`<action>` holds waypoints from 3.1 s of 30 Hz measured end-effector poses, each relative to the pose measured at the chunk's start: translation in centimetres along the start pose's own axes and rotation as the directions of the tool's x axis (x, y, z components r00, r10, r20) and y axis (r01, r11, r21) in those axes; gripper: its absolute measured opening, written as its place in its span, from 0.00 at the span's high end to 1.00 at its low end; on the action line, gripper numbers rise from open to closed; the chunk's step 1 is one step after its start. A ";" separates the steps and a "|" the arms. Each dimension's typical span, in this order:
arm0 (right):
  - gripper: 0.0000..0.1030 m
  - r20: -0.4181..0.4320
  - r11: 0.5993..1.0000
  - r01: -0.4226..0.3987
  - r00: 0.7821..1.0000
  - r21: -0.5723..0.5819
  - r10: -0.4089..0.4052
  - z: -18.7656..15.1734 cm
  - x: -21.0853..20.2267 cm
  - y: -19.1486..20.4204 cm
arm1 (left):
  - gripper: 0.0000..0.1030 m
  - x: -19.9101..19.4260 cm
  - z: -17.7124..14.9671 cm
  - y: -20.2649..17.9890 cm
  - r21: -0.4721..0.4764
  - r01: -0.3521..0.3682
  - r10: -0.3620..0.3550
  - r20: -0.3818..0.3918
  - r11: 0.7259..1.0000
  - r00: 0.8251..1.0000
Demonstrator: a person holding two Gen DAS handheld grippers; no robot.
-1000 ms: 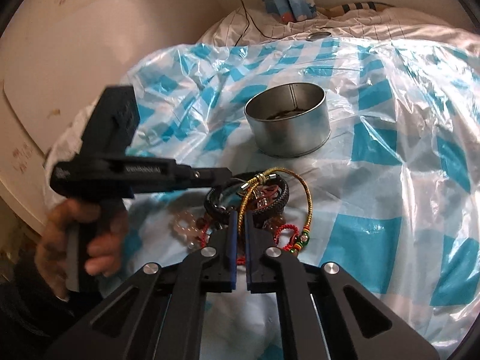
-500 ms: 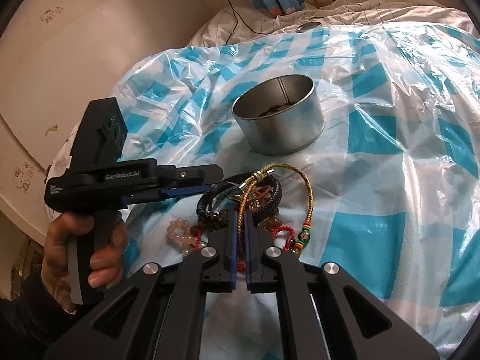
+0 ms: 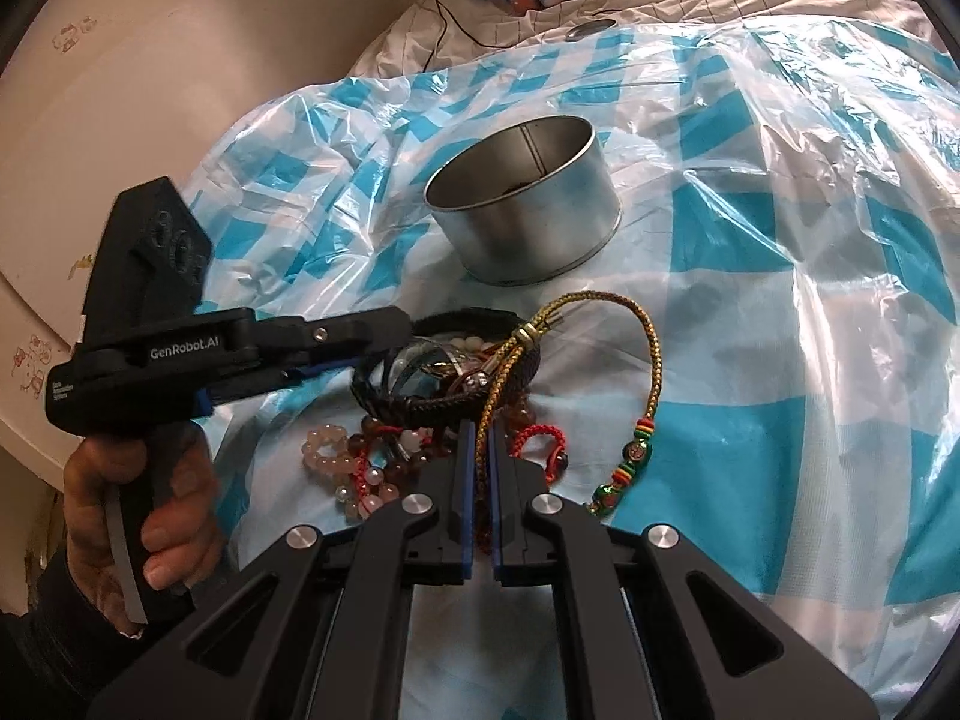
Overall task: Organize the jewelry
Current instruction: 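Lift both held bracelets up from the pile with both tools, then lower both bracelets over the silver tin and open both tools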
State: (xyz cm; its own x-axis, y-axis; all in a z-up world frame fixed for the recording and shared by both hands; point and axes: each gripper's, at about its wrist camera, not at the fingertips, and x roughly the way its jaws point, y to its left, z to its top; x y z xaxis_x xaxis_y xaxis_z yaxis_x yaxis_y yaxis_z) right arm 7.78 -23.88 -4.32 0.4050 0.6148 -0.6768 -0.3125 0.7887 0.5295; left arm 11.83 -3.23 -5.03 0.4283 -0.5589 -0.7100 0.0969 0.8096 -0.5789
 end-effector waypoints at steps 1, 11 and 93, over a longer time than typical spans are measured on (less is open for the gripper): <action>0.95 0.000 1.000 0.002 1.000 -0.001 -0.002 0.0 0.0 0.0 | 0.89 -0.1 0.1 0.0 0.004 0.003 -0.003 0.003 1.000 1.000; 0.95 -0.001 1.000 0.014 1.000 -0.001 -0.014 -0.1 -0.1 -0.3 | 0.85 -0.1 0.1 -0.3 0.029 0.017 -0.017 -0.012 0.999 1.000; 0.44 0.150 0.997 0.080 0.986 0.003 -0.080 1.1 -4.5 0.8 | 0.42 -3.4 3.6 -0.6 0.190 -0.087 0.088 0.003 0.978 0.996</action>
State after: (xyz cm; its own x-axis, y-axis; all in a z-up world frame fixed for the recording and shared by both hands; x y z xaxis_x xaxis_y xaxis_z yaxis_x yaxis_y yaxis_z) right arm 6.64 -26.04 -0.34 0.5527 0.5426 -0.6325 -0.2762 0.8354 0.4753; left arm 13.56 -1.15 -0.81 0.4376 -0.4850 -0.7572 0.2286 0.8744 -0.4279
